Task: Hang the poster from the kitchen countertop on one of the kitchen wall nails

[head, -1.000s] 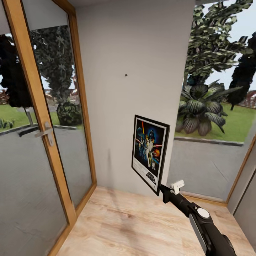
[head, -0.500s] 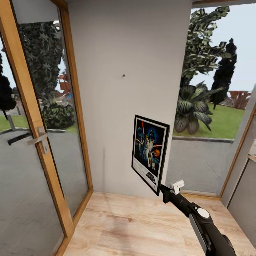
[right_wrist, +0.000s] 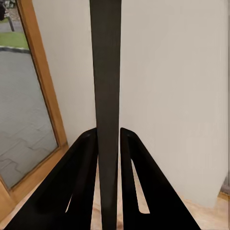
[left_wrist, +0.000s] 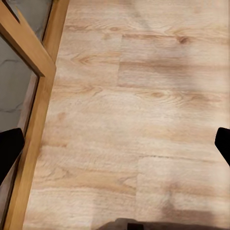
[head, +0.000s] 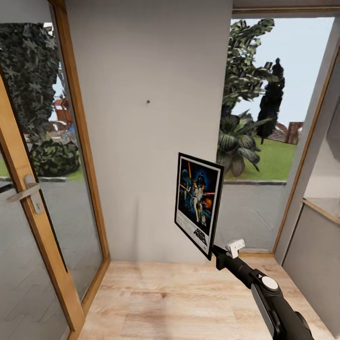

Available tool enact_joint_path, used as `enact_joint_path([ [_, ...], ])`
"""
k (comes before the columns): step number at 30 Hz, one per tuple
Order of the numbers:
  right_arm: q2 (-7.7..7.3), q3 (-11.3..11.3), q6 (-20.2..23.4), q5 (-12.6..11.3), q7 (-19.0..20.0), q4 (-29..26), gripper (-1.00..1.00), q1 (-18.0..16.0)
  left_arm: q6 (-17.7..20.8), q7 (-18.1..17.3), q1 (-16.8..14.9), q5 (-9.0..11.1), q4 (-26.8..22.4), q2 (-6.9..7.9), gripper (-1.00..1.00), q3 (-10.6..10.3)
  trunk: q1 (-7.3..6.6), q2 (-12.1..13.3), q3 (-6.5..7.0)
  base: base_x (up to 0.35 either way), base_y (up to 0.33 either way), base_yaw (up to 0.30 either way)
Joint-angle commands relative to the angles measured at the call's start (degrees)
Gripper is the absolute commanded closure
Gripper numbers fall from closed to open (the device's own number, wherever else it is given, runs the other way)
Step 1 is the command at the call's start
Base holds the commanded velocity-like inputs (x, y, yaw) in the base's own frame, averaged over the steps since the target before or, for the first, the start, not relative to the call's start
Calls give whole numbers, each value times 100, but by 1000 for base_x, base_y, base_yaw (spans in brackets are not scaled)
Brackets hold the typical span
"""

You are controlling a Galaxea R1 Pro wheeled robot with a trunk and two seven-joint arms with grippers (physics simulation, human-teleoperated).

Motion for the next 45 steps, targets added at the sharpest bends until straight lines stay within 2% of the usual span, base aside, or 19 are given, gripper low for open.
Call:
enact_joint_path([
  [1,1,-11,5,-13,46,2,100,-2,-11,-5,3,0,-3,0,-100,4,2,-3,0,76,89,-29],
  [15,1,-16,7,-34,52,-5,100,-4,-11,5,3,-9,4,0,-100,27,2,-3,1,97,62,-4],
  [32,1,-9,-3,-37,52,-3,100,-3,-11,6,3,-9,5,0,-100,30,2,-3,1,301,98,0],
  [45,1,-18,10,-34,55,-5,100,-3,-11,6,3,-9,5,0,-100,31,2,-3,1,314,13,0],
])
